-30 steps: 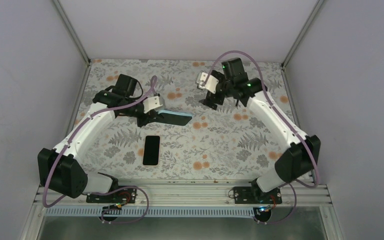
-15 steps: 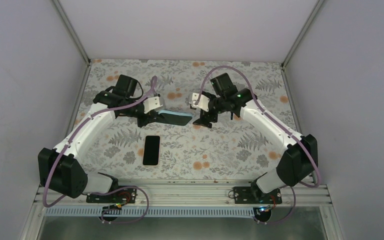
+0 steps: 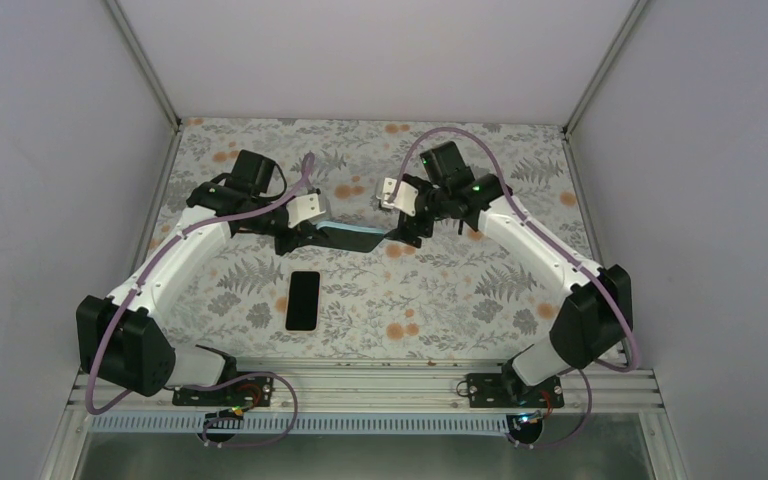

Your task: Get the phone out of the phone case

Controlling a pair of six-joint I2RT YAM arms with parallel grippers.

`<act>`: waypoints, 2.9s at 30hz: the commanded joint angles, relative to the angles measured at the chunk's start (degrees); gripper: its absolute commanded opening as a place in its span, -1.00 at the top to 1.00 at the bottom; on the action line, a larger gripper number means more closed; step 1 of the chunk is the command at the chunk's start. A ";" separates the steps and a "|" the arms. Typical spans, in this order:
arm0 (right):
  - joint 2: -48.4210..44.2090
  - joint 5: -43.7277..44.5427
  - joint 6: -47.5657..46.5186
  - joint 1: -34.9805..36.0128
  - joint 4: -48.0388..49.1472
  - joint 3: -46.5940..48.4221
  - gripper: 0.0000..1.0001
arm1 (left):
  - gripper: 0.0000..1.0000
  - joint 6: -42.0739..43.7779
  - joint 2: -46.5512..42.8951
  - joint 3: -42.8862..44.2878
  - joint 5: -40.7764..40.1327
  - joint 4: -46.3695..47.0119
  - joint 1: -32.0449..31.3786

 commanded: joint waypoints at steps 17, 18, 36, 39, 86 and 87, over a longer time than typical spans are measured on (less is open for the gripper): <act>3.86 5.13 2.48 -0.07 7.29 3.00 -0.89 | 0.95 2.10 -1.61 0.77 4.30 -0.67 -0.24; 4.12 5.26 2.33 -0.12 6.99 3.68 -0.89 | 0.95 2.11 -1.62 0.71 4.28 -0.77 -0.26; 5.52 1.33 -1.11 -0.21 -1.20 7.67 -0.90 | 0.95 2.68 -2.85 -0.78 1.60 0.50 -0.19; 3.19 -0.80 -2.41 -0.18 -3.67 6.50 -0.89 | 0.95 2.72 -3.07 -1.25 1.11 0.70 -0.25; 6.02 -4.67 -1.82 0.42 -2.59 3.69 -0.84 | 0.95 2.22 -2.33 -0.65 1.14 1.06 -0.84; 6.18 -4.41 -1.64 0.40 -2.21 3.65 -0.84 | 0.95 2.26 -2.33 -0.39 1.49 0.87 -0.88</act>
